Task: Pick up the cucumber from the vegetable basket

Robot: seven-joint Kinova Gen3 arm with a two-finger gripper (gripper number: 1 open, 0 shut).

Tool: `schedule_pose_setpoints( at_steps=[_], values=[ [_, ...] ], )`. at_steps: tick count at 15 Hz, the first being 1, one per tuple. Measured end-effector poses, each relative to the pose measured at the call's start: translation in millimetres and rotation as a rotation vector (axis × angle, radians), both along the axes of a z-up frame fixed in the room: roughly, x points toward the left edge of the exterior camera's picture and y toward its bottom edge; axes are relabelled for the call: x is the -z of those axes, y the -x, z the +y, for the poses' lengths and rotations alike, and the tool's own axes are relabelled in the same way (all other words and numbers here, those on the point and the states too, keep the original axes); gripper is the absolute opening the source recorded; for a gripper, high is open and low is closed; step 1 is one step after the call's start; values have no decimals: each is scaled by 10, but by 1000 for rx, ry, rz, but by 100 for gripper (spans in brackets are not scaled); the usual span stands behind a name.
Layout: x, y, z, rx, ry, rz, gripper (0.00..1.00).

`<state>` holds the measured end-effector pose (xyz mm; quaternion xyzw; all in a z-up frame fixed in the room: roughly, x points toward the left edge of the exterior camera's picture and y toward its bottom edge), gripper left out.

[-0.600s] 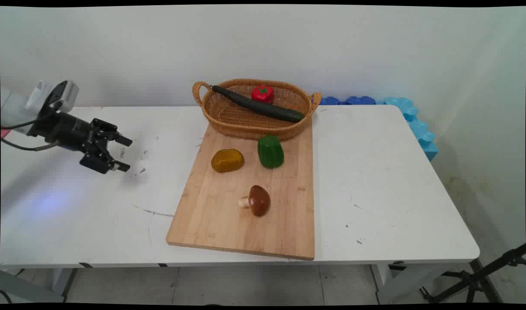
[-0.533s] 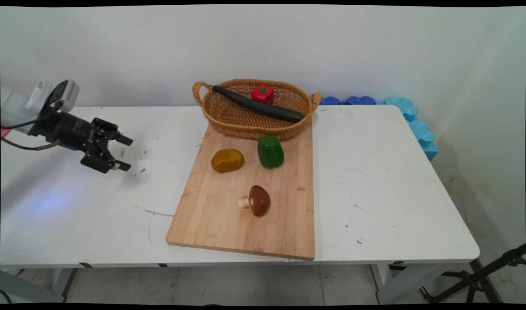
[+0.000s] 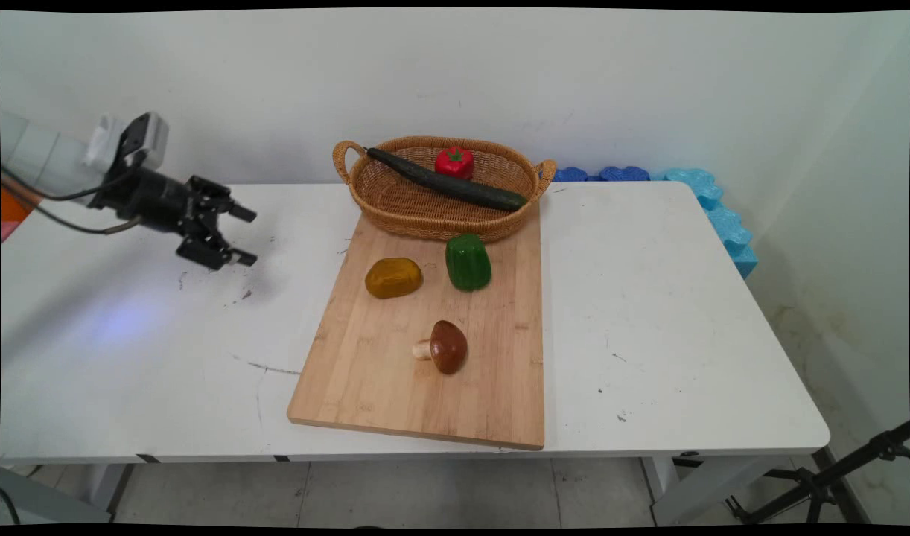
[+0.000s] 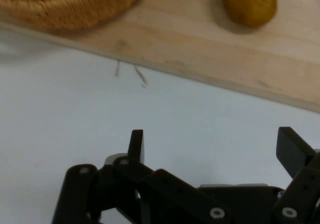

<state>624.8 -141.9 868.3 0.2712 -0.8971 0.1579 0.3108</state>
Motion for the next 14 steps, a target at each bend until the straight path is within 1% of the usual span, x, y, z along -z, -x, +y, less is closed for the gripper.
schedule_pose_setpoints(
  at_steps=[2,6,9,14],
  values=[
    [-39,80,-127,9,23,-15,100],
    [-141,324,-503,37,82,-58,100],
    [-205,530,-797,65,126,-92,100],
    [-265,811,-1195,113,185,-148,100]
  ],
)
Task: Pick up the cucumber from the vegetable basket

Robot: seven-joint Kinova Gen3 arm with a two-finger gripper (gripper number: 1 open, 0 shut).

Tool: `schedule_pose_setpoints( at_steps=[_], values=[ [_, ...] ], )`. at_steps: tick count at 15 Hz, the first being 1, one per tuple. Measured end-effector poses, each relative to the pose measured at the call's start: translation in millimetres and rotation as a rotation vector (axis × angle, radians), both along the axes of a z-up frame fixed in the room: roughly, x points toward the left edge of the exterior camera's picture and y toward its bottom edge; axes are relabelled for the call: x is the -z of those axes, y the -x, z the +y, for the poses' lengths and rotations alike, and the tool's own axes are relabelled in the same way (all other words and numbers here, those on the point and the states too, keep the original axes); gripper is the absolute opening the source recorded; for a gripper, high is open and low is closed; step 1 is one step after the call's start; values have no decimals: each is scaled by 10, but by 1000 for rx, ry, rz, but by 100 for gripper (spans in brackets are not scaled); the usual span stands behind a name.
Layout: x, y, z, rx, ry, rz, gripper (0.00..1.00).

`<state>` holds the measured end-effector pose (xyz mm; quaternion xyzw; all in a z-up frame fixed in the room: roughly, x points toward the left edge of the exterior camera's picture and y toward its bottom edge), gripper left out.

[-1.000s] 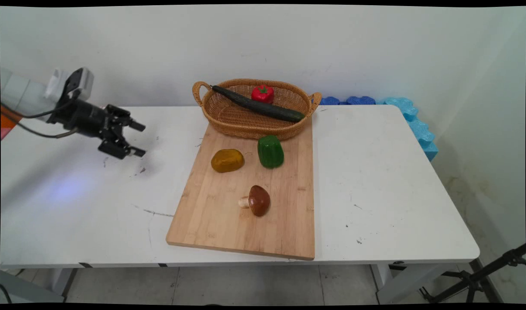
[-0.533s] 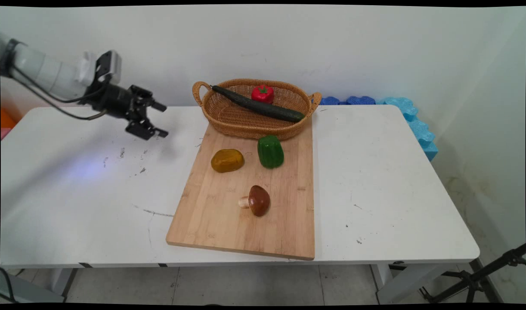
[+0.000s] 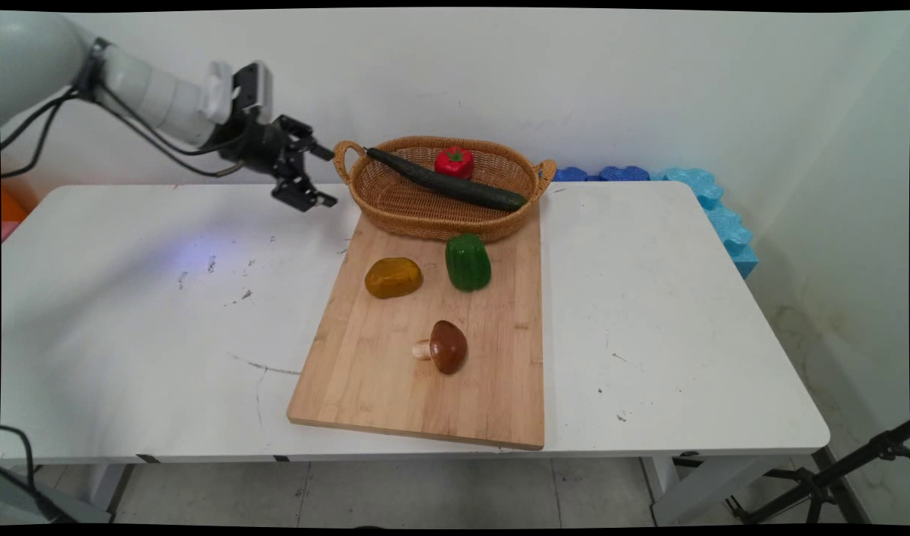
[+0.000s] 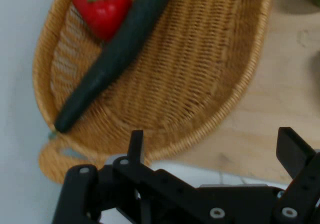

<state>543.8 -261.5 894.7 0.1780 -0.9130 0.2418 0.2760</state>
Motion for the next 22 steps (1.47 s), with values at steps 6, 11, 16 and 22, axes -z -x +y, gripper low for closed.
schedule_pose_setpoints(
  at_steps=[6,11,16,22],
  values=[
    [5,347,-493,55,65,-82,100],
    [95,559,-814,96,98,-153,100],
    [248,727,-1096,145,122,-233,100],
    [422,864,-1316,189,133,-300,100]
  ],
)
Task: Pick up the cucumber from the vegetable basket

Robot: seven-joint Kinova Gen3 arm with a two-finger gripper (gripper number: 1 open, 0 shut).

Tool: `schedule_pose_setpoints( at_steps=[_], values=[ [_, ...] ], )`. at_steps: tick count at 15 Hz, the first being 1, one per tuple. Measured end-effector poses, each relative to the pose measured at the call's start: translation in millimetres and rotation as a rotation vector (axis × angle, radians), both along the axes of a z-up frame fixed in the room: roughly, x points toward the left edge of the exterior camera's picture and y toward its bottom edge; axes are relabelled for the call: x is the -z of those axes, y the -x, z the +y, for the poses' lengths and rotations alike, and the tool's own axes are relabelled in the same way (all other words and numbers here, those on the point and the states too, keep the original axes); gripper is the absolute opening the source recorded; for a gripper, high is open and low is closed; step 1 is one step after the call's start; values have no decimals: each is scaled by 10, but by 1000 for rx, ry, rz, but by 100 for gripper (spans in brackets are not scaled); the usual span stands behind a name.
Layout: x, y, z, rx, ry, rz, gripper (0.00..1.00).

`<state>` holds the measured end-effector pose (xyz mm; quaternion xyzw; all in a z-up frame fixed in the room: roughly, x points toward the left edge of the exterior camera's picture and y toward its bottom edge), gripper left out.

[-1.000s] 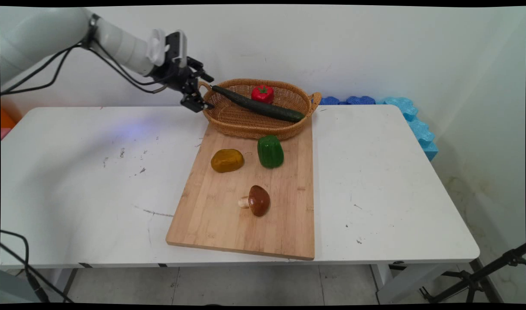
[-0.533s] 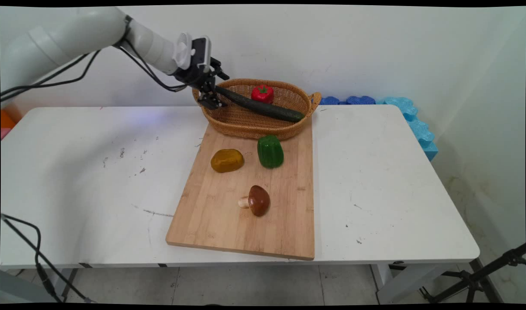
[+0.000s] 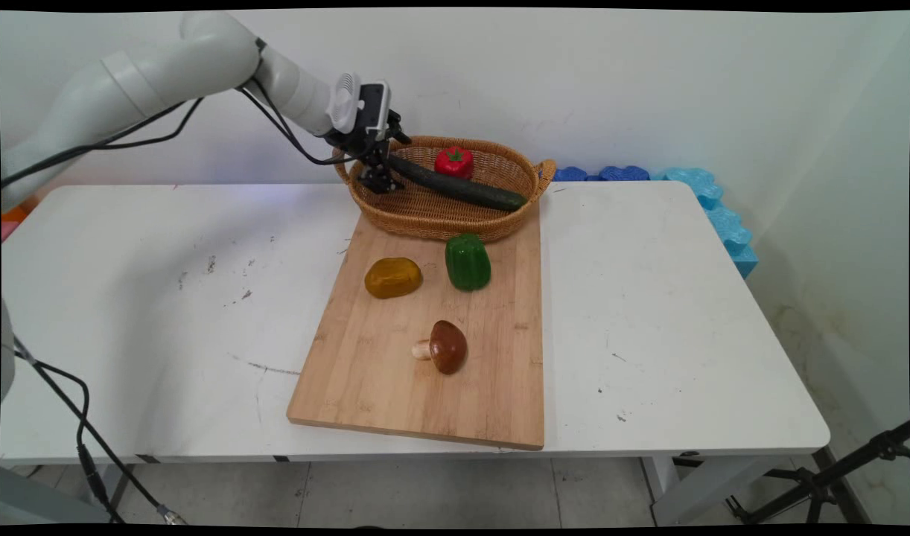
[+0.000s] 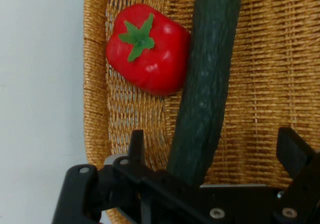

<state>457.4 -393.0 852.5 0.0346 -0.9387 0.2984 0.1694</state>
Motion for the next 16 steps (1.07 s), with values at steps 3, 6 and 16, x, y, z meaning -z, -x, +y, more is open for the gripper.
schedule_pose_setpoints(
  at_steps=[3,6,16],
  values=[
    [79,61,-91,17,4,-30,100],
    [142,106,-153,29,6,-52,100],
    [292,215,-258,45,4,-86,0]
  ],
)
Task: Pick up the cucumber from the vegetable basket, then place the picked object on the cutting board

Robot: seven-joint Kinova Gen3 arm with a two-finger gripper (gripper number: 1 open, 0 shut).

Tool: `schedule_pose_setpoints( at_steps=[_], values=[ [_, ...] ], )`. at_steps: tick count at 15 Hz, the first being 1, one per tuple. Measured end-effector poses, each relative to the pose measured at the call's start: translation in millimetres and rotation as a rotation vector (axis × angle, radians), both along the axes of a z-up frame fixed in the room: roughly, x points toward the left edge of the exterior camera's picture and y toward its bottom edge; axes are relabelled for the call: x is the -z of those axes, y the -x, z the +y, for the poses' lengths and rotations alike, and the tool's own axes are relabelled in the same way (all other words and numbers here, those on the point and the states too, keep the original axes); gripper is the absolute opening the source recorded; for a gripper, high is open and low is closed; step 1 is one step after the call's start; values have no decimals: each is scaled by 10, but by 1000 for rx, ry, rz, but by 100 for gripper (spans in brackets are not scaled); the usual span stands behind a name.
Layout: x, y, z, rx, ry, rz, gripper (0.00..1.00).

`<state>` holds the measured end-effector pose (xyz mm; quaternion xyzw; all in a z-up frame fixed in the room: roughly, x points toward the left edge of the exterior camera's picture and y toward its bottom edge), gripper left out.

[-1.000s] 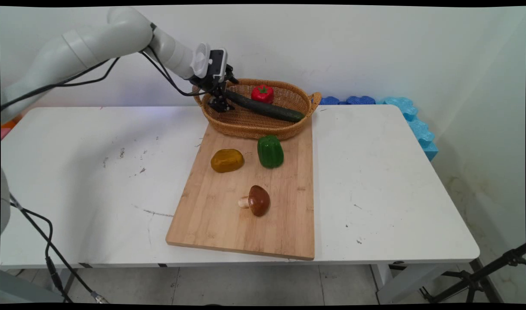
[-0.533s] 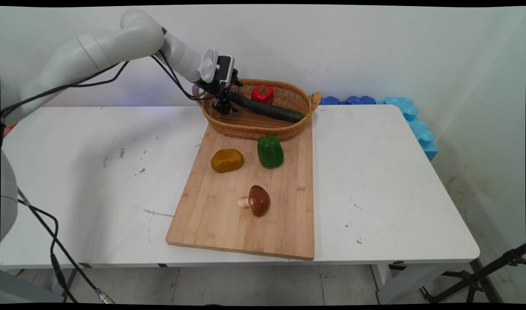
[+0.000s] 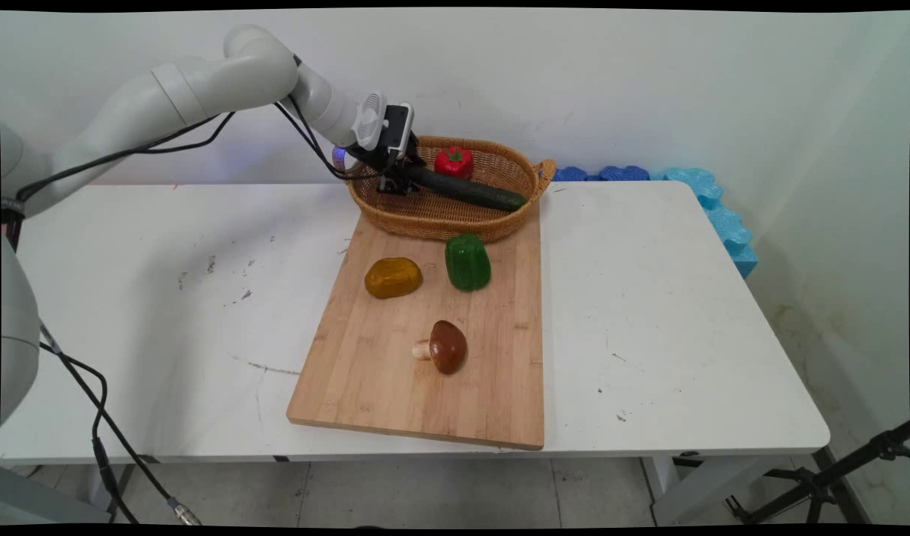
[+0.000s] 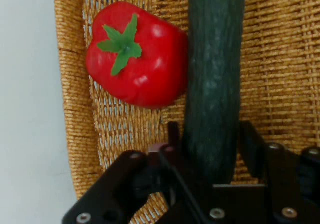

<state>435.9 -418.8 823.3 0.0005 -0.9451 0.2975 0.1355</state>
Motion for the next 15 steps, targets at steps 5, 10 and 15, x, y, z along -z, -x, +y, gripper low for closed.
schedule_pose_setpoints(
  at_steps=[5,10,15],
  values=[
    [42,32,-18,4,-2,-9,0],
    [24,63,25,32,-2,-18,0],
    [-143,116,102,81,22,-17,0]
  ],
)
